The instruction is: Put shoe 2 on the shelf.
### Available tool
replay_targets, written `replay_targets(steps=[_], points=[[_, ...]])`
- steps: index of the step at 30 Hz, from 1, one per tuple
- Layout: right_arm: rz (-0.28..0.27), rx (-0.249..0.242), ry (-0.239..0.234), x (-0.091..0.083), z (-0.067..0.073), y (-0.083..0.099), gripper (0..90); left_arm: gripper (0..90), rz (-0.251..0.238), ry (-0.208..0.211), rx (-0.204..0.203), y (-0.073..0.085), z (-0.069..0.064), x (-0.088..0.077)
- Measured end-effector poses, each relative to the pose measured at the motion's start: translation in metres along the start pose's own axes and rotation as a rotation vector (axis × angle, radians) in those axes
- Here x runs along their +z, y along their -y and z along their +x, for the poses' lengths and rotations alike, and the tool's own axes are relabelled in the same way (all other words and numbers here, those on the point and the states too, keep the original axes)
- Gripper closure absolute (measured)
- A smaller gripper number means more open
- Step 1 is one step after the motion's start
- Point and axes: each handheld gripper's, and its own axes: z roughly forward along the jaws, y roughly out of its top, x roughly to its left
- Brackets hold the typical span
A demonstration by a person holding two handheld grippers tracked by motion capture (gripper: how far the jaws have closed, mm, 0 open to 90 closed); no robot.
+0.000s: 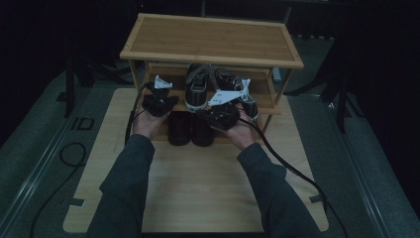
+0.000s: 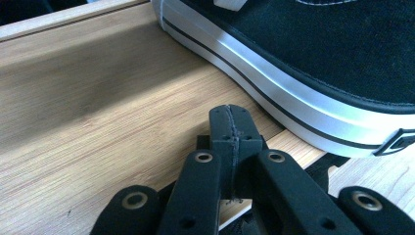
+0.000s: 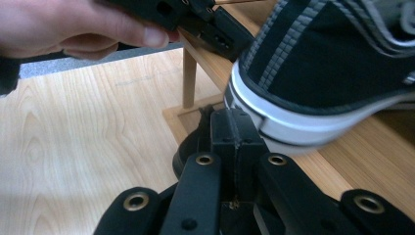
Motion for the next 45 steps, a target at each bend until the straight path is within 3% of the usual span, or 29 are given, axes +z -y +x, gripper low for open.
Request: replay_targets(steps=[17, 35, 45], points=[[0.009, -0.053, -0.048, -0.041, 0.001, 0.027, 90.0, 90.0, -0.008, 0.007, -0.018, 0.001, 0.001, 0.000], [0.048, -0.075, -0.085, -0.060, -0.005, 0.046, 90.0, 90.0, -0.007, 0.011, -0.020, 0.001, 0.002, 0.000], [0.056, -0.070, -0.093, -0.080, -0.016, 0.054, 90.0, 90.0, -0.008, 0.014, -0.023, 0.001, 0.002, 0.000]])
